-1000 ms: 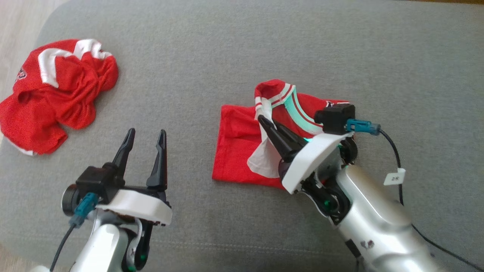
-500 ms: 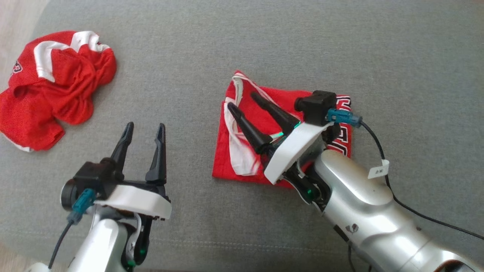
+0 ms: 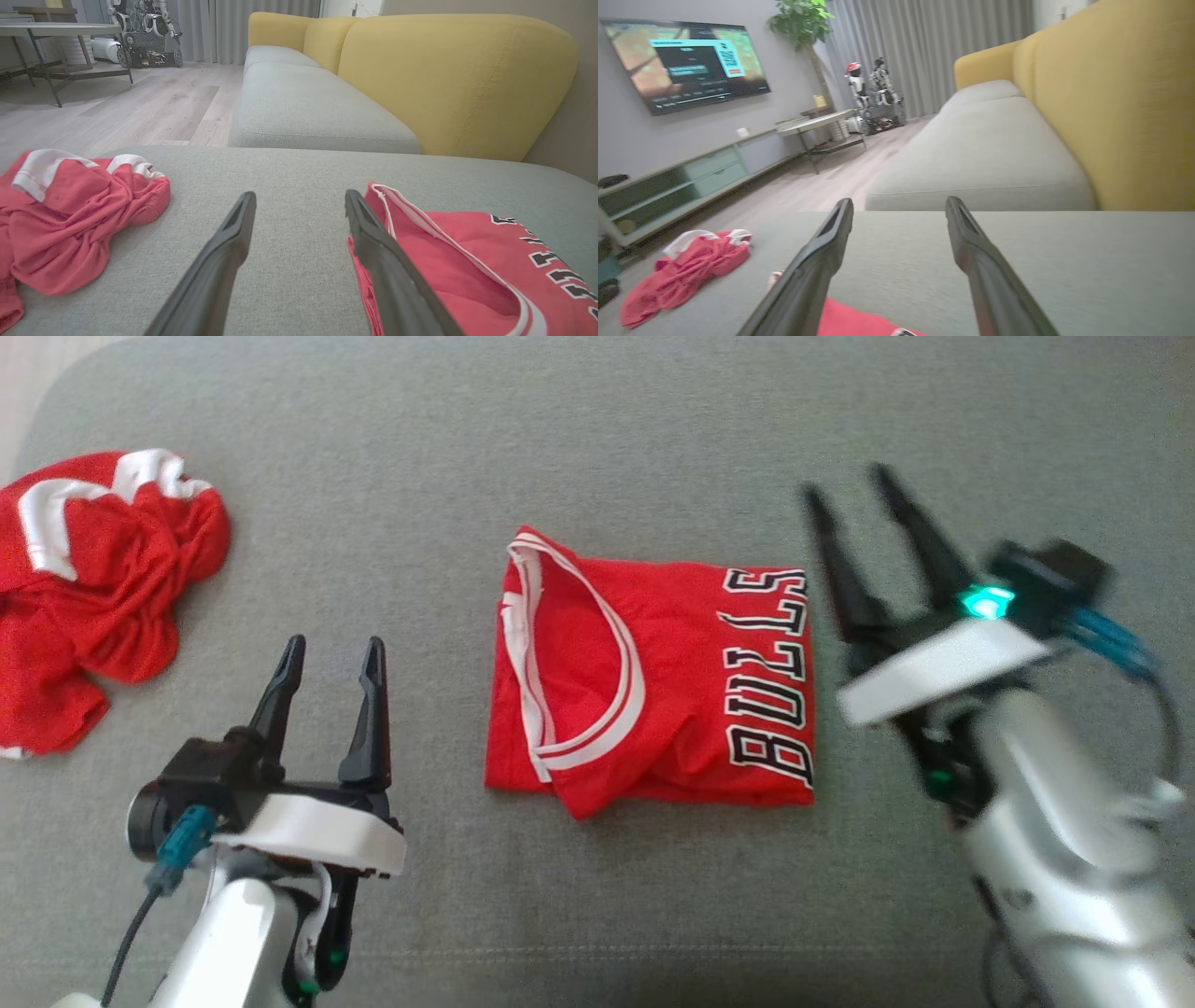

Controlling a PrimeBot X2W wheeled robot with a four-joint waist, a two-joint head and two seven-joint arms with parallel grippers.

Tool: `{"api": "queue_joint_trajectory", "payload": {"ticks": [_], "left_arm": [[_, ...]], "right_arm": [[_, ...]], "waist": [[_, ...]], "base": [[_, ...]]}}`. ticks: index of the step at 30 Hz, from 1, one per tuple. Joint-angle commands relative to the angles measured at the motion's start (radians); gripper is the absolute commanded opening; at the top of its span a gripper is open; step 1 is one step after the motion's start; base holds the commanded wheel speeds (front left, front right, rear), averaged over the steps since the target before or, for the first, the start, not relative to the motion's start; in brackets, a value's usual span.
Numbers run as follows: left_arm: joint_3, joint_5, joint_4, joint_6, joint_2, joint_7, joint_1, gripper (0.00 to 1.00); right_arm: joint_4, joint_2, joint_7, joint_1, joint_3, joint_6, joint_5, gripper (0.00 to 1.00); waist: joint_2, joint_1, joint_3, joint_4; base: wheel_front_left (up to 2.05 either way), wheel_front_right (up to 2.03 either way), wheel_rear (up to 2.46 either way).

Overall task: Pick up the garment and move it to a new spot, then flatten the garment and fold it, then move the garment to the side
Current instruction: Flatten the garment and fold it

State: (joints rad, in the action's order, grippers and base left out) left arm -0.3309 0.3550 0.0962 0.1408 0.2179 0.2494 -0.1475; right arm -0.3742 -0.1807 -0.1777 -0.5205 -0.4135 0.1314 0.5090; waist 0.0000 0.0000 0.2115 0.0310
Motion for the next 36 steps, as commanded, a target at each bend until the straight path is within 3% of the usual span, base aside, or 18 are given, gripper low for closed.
{"api": "queue_joint_trajectory", "payload": {"ticks": [1,7,13,22,33,34,35,36], "left_arm": [[0.046,0.001,-0.039,0.007,0.026,0.009,-0.017,1.00],[0.050,0.002,-0.051,0.015,0.040,0.001,-0.003,1.00],[0.047,0.001,-0.063,0.021,0.054,-0.012,0.013,1.00],[0.039,0.000,-0.079,0.026,0.065,-0.029,0.020,1.00],[0.032,0.003,-0.086,0.035,0.068,-0.033,0.025,1.00],[0.031,0.003,-0.087,0.035,0.068,-0.033,0.026,1.00],[0.030,0.004,-0.088,0.036,0.068,-0.033,0.026,1.00],[0.029,0.004,-0.088,0.036,0.068,-0.033,0.026,1.00]], "right_arm": [[0.065,-0.007,0.015,0.042,0.051,-0.001,-0.041,1.00],[0.198,-0.032,0.097,0.212,0.264,-0.001,-0.166,1.00],[0.340,-0.007,0.173,0.347,0.375,-0.001,-0.240,1.00],[0.432,0.027,0.225,0.403,0.408,-0.001,-0.268,1.00],[0.451,0.027,0.246,0.414,0.411,-0.001,-0.272,1.00],[0.448,0.027,0.257,0.416,0.410,-0.001,-0.270,0.33],[0.449,0.025,0.257,0.415,0.408,-0.001,-0.267,0.00],[0.451,0.024,0.255,0.414,0.405,-0.001,-0.266,0.00]], "waist": [[0.0000,0.0000,-0.004,-0.014],[0.0000,0.0000,-0.016,-0.043],[0.0000,0.0000,-0.030,-0.064],[0.0000,0.0000,-0.033,-0.072],[0.0000,0.0000,-0.037,-0.066],[0.0000,0.0000,-0.037,-0.065],[0.0000,0.0000,-0.036,-0.065],[0.0000,0.0000,-0.036,-0.064]], "base": [[0.00,0.00,0.00],[0.00,0.00,0.00],[0.00,0.00,0.00],[0.00,0.00,0.00],[0.00,0.00,0.00],[0.00,0.00,0.00],[0.00,0.00,0.00],[0.00,0.00,0.00]]}}
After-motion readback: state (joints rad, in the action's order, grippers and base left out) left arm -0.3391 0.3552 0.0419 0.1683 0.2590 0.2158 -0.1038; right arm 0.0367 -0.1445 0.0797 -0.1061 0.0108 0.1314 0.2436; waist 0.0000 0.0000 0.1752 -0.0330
